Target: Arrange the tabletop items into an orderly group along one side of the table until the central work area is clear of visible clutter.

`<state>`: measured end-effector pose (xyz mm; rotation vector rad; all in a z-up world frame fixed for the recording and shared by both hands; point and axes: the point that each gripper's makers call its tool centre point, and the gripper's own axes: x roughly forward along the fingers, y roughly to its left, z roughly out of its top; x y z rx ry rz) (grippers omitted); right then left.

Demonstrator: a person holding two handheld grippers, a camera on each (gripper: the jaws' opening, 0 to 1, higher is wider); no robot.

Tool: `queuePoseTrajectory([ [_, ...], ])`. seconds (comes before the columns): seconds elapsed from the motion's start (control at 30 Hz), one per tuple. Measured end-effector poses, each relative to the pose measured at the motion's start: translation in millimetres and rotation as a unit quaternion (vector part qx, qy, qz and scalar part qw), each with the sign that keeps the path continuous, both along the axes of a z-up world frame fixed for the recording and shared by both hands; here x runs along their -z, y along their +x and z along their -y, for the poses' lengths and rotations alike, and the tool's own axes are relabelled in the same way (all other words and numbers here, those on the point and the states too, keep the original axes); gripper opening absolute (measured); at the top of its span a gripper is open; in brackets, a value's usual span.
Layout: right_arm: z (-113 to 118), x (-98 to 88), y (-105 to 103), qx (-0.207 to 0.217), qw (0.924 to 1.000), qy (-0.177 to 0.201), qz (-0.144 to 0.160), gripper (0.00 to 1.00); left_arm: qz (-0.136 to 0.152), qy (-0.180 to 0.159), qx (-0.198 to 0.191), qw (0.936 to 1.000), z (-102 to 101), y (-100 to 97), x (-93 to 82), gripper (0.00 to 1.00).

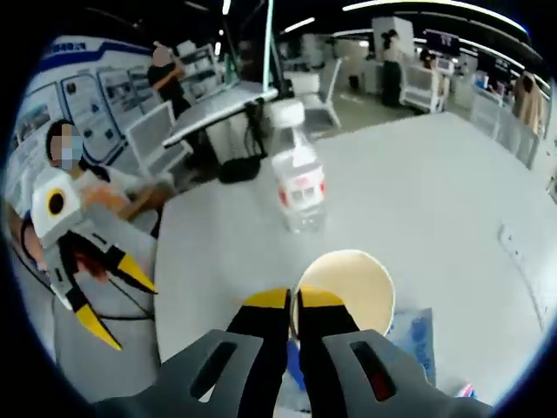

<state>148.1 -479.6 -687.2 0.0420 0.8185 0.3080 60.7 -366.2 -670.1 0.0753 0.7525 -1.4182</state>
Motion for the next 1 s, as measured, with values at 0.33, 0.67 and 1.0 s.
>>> queuePoseTrajectory([
  [0.33, -7.0, 25.9, 26.1, -0.087, 0.9924, -0.080, -0.033, 0.00, -0.004, 0.005, -0.012, 0.9999, -11.1, 7.6, 6.2, 0.43],
  [0.67, -4.2, 40.0, 48.5, -0.109, 0.9844, -0.132, -0.041, 0.00, -0.003, 0.004, -0.021, 0.9998, -17.3, 13.6, 5.1, 0.43],
  [1.0, -5.3, 40.4, 61.3, -0.121, 0.9819, -0.140, -0.039, 0.01, -0.009, 0.004, -0.021, 0.9997, -19.9, 13.6, 5.5, 0.42],
])
